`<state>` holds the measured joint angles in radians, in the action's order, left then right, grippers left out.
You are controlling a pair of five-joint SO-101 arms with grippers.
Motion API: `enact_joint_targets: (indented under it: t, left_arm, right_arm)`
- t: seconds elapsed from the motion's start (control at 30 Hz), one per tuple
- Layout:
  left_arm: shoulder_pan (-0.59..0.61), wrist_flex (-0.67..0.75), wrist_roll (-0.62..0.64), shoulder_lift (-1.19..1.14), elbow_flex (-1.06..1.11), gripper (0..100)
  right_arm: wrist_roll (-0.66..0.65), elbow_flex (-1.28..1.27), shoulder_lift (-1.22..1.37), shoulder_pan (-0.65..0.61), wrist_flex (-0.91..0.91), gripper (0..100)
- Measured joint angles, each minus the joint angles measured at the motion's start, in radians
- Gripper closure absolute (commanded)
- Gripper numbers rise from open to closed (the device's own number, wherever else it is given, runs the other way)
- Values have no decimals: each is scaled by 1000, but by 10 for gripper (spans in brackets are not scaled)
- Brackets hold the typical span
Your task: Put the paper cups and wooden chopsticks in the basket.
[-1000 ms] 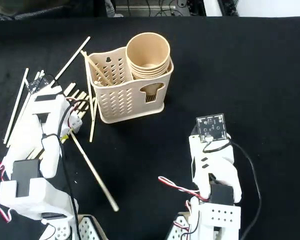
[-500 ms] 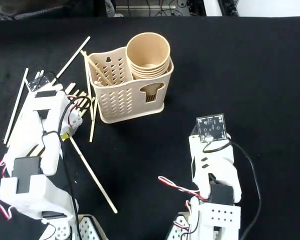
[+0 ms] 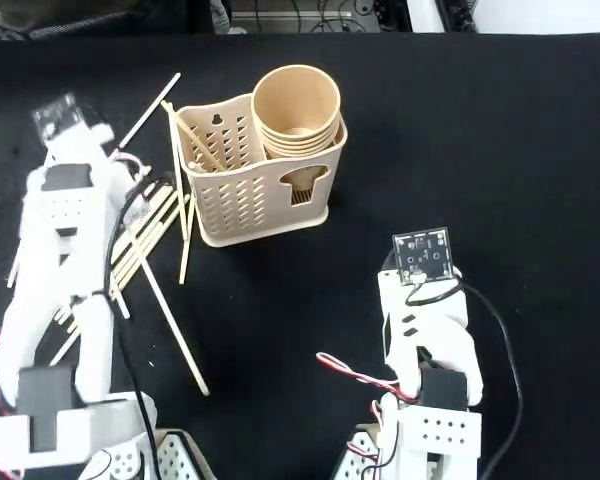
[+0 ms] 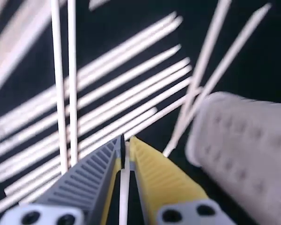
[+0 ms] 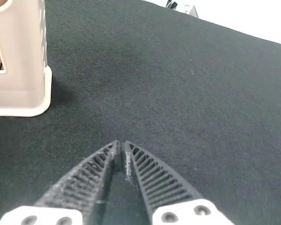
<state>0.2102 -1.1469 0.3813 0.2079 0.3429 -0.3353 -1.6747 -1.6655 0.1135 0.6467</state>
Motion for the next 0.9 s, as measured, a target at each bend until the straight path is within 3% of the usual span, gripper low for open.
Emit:
enact_joint_targets:
  t: [0.2,0.47,0.67,0.9]
  left_arm:
    - [0,-34,-110,124,-227,971]
    - [0,-17,-123,207,-572,971]
    - [-2,193,-124,226,-756,971]
    - [-135,428,-124,230,-781,972]
  right_arm:
    - [0,0,0,0,0,985]
    - [0,0,0,0,0,985]
    - [0,0,0,0,0,985]
    - [0,0,0,0,0,985]
